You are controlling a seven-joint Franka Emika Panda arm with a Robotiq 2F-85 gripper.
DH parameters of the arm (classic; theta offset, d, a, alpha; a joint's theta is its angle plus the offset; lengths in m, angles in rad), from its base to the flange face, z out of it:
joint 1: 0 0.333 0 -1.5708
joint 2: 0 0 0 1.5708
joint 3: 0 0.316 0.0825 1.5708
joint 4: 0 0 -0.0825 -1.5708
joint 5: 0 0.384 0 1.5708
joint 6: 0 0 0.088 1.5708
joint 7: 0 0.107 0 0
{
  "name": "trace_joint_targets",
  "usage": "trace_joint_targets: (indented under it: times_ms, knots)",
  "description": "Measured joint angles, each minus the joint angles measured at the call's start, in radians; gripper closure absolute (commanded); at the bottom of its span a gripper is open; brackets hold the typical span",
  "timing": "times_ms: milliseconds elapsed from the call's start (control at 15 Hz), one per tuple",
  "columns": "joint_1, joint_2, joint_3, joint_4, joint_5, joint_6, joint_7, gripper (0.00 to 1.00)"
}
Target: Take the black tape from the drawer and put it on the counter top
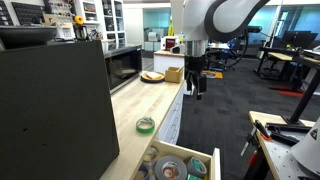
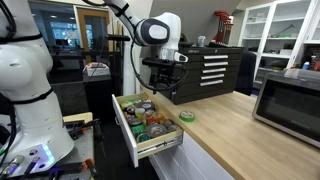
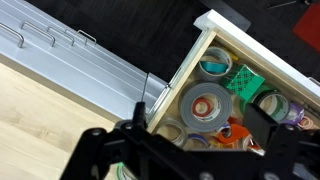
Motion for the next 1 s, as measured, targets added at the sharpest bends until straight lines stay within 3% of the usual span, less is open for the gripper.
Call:
trace_joint_targets:
  times_ms: [467, 1000]
  knots:
    - [0.019, 0.007, 0.040, -0.010, 0.006, 0.012, 0.000, 0.00]
    - [0.112, 0.047, 0.157, -0.079, -0.052, 0.169, 0.141, 0.00]
